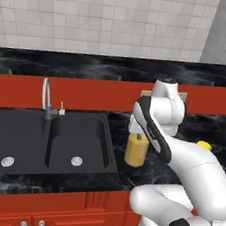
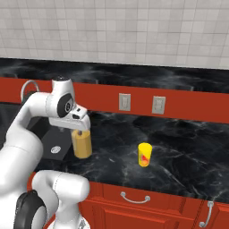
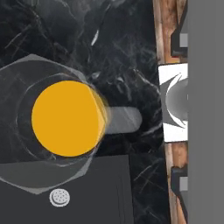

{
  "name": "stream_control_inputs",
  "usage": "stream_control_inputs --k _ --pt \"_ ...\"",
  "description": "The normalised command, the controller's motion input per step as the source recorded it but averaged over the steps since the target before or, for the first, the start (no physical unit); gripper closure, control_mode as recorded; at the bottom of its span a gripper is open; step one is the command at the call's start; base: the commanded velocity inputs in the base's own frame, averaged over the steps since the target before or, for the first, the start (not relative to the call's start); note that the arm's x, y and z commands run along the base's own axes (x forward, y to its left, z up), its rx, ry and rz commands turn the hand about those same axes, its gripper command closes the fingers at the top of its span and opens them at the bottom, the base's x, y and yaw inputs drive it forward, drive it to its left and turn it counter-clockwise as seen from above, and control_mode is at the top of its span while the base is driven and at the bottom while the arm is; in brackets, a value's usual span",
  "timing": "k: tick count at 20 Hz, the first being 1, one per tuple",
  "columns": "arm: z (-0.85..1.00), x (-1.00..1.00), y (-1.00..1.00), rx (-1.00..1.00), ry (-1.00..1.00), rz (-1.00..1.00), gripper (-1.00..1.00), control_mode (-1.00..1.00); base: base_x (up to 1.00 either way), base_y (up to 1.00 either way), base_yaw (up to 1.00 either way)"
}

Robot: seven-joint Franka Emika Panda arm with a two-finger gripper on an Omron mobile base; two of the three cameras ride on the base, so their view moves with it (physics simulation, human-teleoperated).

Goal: Place the pitcher and cup on the dining counter for serving.

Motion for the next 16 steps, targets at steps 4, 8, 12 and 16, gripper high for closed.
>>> stream_control_inputs --k 4,8,12,16 --pt "-0.29 0.23 0.00 0.00 0.00 -0.12 -1.00 -1.00 0.00 0.00 0.00" --pt "-0.31 0.29 0.00 0.00 0.00 -0.07 -1.00 -1.00 0.00 0.00 0.00" --pt "-0.25 0.36 0.01 0.00 0.00 -0.01 -1.00 -1.00 0.00 0.00 0.00" --pt "-0.28 0.31 0.02 -0.01 0.00 0.00 -1.00 -1.00 0.00 0.00 0.00"
